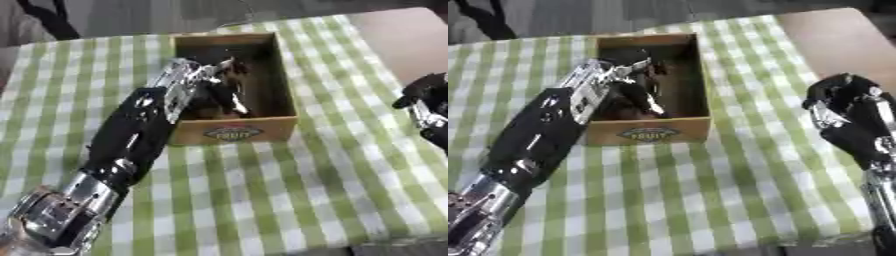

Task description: Pick up objects on the table and place them in the box.

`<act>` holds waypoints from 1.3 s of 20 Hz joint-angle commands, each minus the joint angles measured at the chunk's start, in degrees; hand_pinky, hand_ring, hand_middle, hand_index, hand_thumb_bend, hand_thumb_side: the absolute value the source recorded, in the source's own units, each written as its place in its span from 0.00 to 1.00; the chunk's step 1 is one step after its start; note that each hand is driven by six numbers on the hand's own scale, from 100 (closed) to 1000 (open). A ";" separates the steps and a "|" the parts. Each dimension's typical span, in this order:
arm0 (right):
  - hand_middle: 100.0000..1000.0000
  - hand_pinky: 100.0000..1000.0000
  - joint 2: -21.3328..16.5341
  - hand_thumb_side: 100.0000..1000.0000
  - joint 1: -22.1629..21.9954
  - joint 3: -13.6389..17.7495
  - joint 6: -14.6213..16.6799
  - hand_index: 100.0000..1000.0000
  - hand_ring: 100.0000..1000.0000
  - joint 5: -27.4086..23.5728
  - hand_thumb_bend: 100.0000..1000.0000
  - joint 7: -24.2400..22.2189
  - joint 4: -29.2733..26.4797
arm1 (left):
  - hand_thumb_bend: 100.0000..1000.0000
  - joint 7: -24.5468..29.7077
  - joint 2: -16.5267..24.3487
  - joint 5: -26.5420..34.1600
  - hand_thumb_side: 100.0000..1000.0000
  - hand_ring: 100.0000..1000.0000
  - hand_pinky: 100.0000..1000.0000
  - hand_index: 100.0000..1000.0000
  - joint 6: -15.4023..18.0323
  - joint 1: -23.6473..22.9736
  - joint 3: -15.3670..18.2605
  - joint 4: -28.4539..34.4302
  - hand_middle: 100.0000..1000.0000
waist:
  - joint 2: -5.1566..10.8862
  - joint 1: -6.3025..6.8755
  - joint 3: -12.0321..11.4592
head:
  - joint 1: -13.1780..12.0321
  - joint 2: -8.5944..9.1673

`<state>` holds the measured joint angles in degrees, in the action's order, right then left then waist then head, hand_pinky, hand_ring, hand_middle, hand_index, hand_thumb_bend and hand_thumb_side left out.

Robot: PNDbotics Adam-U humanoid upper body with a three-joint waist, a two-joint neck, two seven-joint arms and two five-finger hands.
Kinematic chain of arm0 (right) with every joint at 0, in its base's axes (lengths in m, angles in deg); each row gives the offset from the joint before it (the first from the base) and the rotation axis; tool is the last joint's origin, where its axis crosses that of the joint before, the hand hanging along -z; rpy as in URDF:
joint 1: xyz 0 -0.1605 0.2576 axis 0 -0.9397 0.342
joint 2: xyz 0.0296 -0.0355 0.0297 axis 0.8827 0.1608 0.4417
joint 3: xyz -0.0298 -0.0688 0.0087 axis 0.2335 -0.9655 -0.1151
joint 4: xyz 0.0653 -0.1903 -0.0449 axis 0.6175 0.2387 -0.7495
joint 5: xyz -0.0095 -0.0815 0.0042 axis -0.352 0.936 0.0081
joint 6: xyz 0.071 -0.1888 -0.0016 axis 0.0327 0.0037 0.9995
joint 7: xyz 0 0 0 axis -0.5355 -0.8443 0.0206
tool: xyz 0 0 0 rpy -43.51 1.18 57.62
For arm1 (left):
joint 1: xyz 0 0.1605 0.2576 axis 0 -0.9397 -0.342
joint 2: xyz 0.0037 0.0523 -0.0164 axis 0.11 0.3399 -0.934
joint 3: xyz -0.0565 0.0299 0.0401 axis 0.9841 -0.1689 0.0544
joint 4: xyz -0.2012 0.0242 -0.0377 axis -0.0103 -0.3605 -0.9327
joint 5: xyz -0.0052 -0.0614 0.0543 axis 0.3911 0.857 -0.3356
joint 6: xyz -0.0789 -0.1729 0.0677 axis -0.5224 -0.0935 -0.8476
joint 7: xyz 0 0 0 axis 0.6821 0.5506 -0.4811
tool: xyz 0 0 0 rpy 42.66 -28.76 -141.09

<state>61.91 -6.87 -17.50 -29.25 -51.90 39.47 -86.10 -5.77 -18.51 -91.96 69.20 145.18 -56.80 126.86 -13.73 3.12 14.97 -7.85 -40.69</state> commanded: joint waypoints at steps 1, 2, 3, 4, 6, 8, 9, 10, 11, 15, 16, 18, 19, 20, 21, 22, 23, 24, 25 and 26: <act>0.46 0.52 -0.46 0.10 0.43 0.46 0.08 0.53 0.47 0.32 0.04 0.01 -0.37 | 0.87 0.68 2.38 2.02 0.42 0.61 0.64 0.77 0.19 1.81 0.62 3.23 0.68 | 1.43 -0.51 -0.21 | 0.34 -0.06; 0.46 0.52 -0.48 0.10 0.35 0.51 0.08 0.53 0.47 0.32 0.04 0.04 -0.34 | 0.86 0.76 2.91 2.72 0.42 0.61 0.64 0.77 0.29 1.88 0.51 4.09 0.68 | 1.53 -0.54 -0.34 | 0.45 -0.15; 0.46 0.52 -0.49 0.10 0.29 0.54 0.08 0.53 0.47 0.33 0.04 0.06 -0.32 | 0.86 0.91 3.36 3.35 0.41 0.60 0.63 0.77 0.32 1.91 0.37 4.84 0.68 | 1.59 -0.55 -0.43 | 0.52 -0.22; 0.46 0.52 -0.51 0.10 0.19 0.60 0.08 0.53 0.47 0.34 0.04 0.11 -0.30 | 0.85 0.98 4.05 4.05 0.40 0.60 0.63 0.77 0.49 2.05 0.20 5.91 0.67 | 1.71 -0.58 -0.63 | 0.66 -0.32; 0.46 0.52 -0.53 0.10 -0.04 0.74 0.09 0.53 0.47 0.35 0.03 0.23 -0.26 | 0.82 0.93 5.73 5.73 0.38 0.58 0.63 0.76 0.70 2.12 -0.08 8.63 0.66 | 1.95 -0.67 -1.09 | 1.00 -0.52; 0.46 0.52 -0.58 0.10 -0.28 0.89 0.09 0.53 0.47 0.34 0.03 0.38 -0.22 | 0.79 0.43 7.32 7.59 0.36 0.57 0.62 0.76 0.35 1.93 -0.12 11.46 0.65 | 2.17 -0.80 -1.65 | 1.36 -0.72; 0.46 0.52 -0.59 0.10 -0.38 0.96 0.10 0.53 0.47 0.34 0.03 0.44 -0.21 | 0.78 0.05 8.04 8.48 0.34 0.57 0.62 0.75 0.04 1.73 -0.11 12.78 0.65 | 2.27 -0.87 -1.91 | 1.51 -0.80; 0.46 0.52 -0.60 0.10 -0.47 1.02 0.11 0.53 0.47 0.33 0.03 0.51 -0.21 | 0.77 -0.47 8.81 9.41 0.34 0.57 0.62 0.75 -0.30 1.44 -0.02 14.15 0.65 | 2.38 -0.95 -2.22 | 1.68 -0.90; 0.46 0.52 -0.60 0.10 -0.55 1.06 0.11 0.53 0.47 0.32 0.03 0.55 -0.20 | 0.73 -1.00 9.51 10.28 0.32 0.56 0.61 0.74 -0.68 1.11 0.03 15.42 0.64 | 2.49 -1.04 -2.48 | 1.82 -0.99; 0.46 0.52 -0.57 0.10 -0.95 1.34 0.14 0.53 0.47 0.29 0.03 0.81 -0.16 | 0.69 -3.94 12.52 13.92 0.26 0.55 0.60 0.73 -2.10 -1.50 0.51 21.38 0.63 | 2.82 -1.38 -3.61 | 2.48 -1.18; 0.46 0.52 -0.56 0.10 -1.06 1.38 0.17 0.53 0.47 0.21 0.03 0.87 -0.16 | 0.68 -4.82 13.24 14.90 0.24 0.55 0.60 0.72 -2.50 -2.52 0.82 23.05 0.62 | 2.88 -1.49 -4.03 | 2.65 -1.28; 0.46 0.52 -0.60 0.10 -1.24 1.46 0.18 0.53 0.47 0.20 0.03 0.91 -0.13 | 0.66 -6.65 14.90 16.94 0.21 0.54 0.60 0.72 -3.41 -4.84 1.39 26.67 0.62 | 3.00 -1.68 -4.92 | 2.90 -1.52; 0.46 0.52 -0.59 0.10 -1.30 1.50 0.18 0.53 0.47 0.22 0.03 0.95 -0.12 | 0.65 -7.39 15.71 17.97 0.19 0.54 0.60 0.72 -3.90 -5.97 1.63 28.42 0.62 | 3.04 -1.74 -5.33 | 2.99 -1.59; 0.46 0.52 -0.59 0.10 -1.36 1.55 0.19 0.53 0.47 0.23 0.03 1.00 -0.12 | 0.64 -8.28 16.54 18.84 0.17 0.54 0.60 0.72 -4.55 -7.20 2.08 30.25 0.62 | 3.06 -1.79 -5.85 | 3.13 -1.63; 0.46 0.52 -0.58 0.10 -1.40 1.59 0.18 0.53 0.47 0.23 0.03 1.04 -0.12 | 0.63 -9.21 17.26 20.10 0.16 0.54 0.60 0.72 -5.12 -8.41 2.53 32.12 0.62 | 3.05 -1.84 -6.28 | 3.22 -1.69; 0.46 0.52 -0.55 0.10 -1.43 1.62 0.19 0.53 0.47 0.23 0.03 1.07 -0.13 | 0.61 -10.30 17.98 21.59 0.14 0.53 0.59 0.71 -5.75 -9.75 3.11 33.89 0.61 | 3.05 -1.88 -6.72 | 3.37 -1.77; 0.46 0.52 -0.53 0.10 -1.47 1.67 0.21 0.53 0.47 0.22 0.03 1.10 -0.14 | 0.57 -11.49 18.65 23.35 0.12 0.53 0.59 0.71 -6.43 -11.11 3.63 35.56 0.61 | 3.05 -1.90 -7.01 | 3.49 -1.82; 0.46 0.52 -0.51 0.10 -1.53 1.77 0.21 0.53 0.47 0.21 0.03 1.19 -0.12 | 0.52 -13.03 19.26 25.31 0.11 0.52 0.58 0.71 -7.23 -12.71 4.32 37.19 0.60 | 3.04 -1.94 -7.40 | 3.64 -1.84; 0.46 0.52 -0.51 0.09 -1.55 1.84 0.22 0.53 0.47 0.21 0.04 1.28 -0.12 | 0.49 -14.68 19.73 27.57 0.10 0.51 0.57 0.70 -7.92 -14.26 4.88 38.73 0.59 | 3.01 -1.98 -7.76 | 3.80 -1.81; 0.46 0.52 -0.54 0.10 -1.57 1.90 0.25 0.53 0.47 0.20 0.03 1.33 -0.15 | 0.45 -16.46 20.13 30.11 0.09 0.51 0.57 0.70 -8.58 -15.82 5.45 40.11 0.59 | 2.98 -2.03 -8.13 | 3.94 -1.84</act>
<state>61.92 -8.91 -16.23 -29.02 -51.90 40.52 -85.73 -20.32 -0.62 -64.38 61.35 128.72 -52.69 164.23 -11.82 1.26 6.68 -4.17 -42.23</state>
